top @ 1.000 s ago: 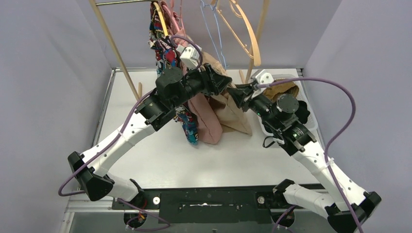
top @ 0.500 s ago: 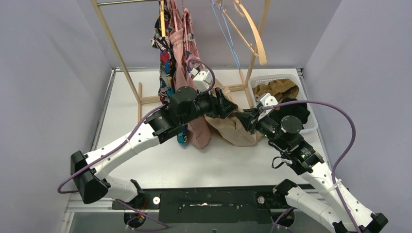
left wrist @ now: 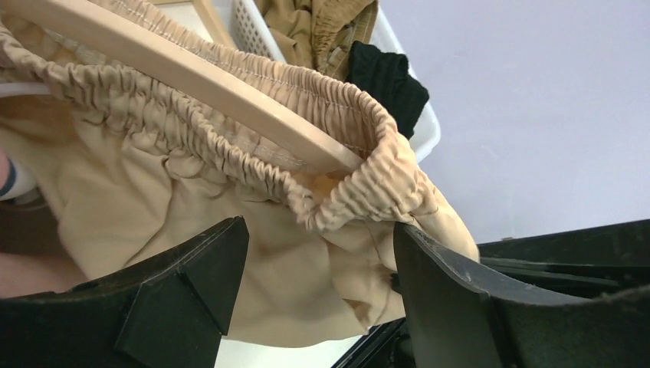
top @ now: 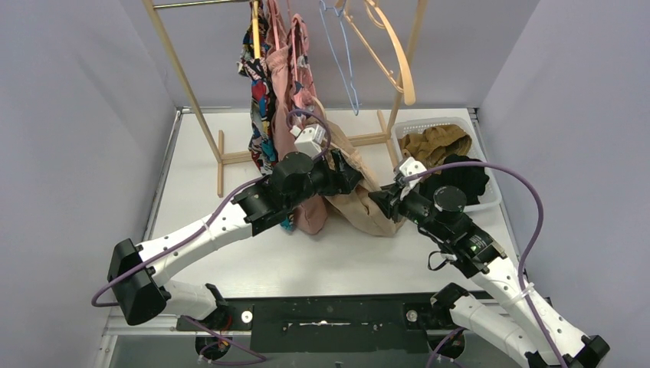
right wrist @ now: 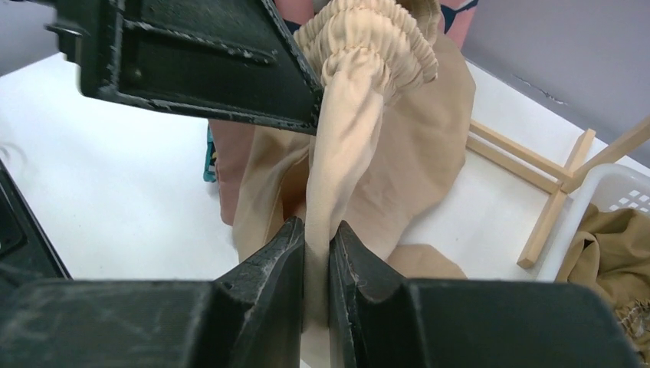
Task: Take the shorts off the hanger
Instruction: Pick up the hanger from the clothes rod, then move the shorts to the hanger.
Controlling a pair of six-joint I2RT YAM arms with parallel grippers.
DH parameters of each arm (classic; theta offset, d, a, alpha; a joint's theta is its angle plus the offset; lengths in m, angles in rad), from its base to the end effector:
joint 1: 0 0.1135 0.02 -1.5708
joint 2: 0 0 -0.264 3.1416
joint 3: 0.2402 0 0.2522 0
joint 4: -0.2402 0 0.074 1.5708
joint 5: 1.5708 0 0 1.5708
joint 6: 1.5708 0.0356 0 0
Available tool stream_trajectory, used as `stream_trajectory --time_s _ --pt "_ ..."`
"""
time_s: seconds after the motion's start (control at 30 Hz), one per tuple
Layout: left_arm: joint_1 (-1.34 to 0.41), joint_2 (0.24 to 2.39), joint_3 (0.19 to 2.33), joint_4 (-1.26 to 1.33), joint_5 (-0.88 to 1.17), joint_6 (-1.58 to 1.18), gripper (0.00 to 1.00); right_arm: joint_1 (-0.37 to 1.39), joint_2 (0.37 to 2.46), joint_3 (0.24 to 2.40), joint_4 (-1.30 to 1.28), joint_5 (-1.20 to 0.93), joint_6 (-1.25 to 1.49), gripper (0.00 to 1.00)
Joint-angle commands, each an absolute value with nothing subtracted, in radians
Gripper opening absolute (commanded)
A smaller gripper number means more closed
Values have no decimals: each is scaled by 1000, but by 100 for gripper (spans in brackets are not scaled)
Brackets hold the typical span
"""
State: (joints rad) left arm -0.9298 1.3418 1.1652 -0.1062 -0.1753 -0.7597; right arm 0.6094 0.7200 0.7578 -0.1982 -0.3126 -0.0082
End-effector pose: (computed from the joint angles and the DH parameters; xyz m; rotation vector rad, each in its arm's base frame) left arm 0.1942 -0.2500 0.3562 0.0379 1.9741 -0.9912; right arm 0.1336 0.1066 0.3396 -0.7601 1.6057 0.7088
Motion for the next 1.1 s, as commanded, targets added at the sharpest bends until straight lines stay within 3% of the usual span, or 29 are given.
stream_trajectory --time_s 0.0,0.47,0.73,0.9,1.07 --pt "-932 1286 1150 92 -178 -813 69 615 731 743 -220 -371 -34 0" --pt "-925 1255 1130 117 -371 -925 71 615 726 697 -185 -405 -59 0" --pt "-887 1367 1279 -46 -433 -901 71 617 696 654 -139 -454 -89 0" --pt "-881 1405 1307 -74 -422 -842 64 617 675 624 -130 -453 -107 0" --pt "-883 1402 1302 -142 -408 -830 66 616 668 627 -143 -406 -118 0"
